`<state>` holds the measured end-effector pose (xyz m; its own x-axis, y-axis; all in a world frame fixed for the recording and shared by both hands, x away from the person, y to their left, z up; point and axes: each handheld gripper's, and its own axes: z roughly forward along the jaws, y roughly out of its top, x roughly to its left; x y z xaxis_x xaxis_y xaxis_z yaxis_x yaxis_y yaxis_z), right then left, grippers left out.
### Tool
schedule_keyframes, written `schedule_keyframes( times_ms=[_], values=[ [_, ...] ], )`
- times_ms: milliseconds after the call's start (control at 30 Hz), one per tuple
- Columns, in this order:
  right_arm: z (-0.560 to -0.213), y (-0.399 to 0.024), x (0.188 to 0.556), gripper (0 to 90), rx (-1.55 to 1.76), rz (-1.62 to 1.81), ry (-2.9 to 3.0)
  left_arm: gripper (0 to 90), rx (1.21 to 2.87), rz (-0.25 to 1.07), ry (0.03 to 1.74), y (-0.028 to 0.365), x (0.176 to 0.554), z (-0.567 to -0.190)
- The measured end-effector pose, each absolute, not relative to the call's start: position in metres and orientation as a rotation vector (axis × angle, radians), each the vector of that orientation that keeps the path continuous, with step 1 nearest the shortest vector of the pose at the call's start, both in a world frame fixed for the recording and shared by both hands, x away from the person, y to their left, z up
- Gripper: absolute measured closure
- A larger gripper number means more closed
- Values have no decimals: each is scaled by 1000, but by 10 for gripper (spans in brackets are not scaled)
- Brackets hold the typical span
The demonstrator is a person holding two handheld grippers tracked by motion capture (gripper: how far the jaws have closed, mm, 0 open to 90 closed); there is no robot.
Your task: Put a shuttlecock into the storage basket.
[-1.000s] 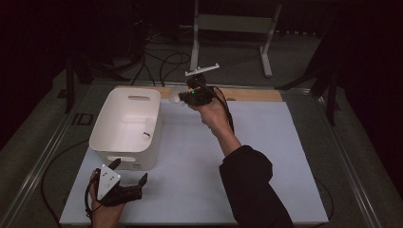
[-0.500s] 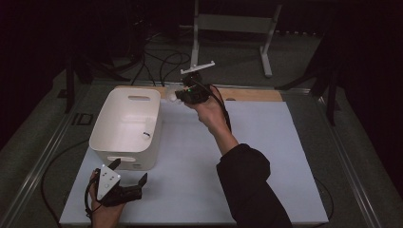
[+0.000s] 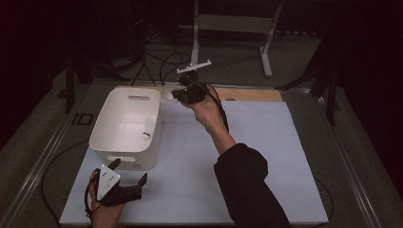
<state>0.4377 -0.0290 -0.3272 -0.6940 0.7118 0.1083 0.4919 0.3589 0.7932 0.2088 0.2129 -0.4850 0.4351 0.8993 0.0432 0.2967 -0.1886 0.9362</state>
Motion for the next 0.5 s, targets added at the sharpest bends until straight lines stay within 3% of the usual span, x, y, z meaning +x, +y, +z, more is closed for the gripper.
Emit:
schedule_keyframes(
  times_ms=[500],
  values=[
    [-323, -21, 436, 872, 1050, 1258, 2370, 0, 1711, 776, 1044, 213, 209, -485]
  ],
)
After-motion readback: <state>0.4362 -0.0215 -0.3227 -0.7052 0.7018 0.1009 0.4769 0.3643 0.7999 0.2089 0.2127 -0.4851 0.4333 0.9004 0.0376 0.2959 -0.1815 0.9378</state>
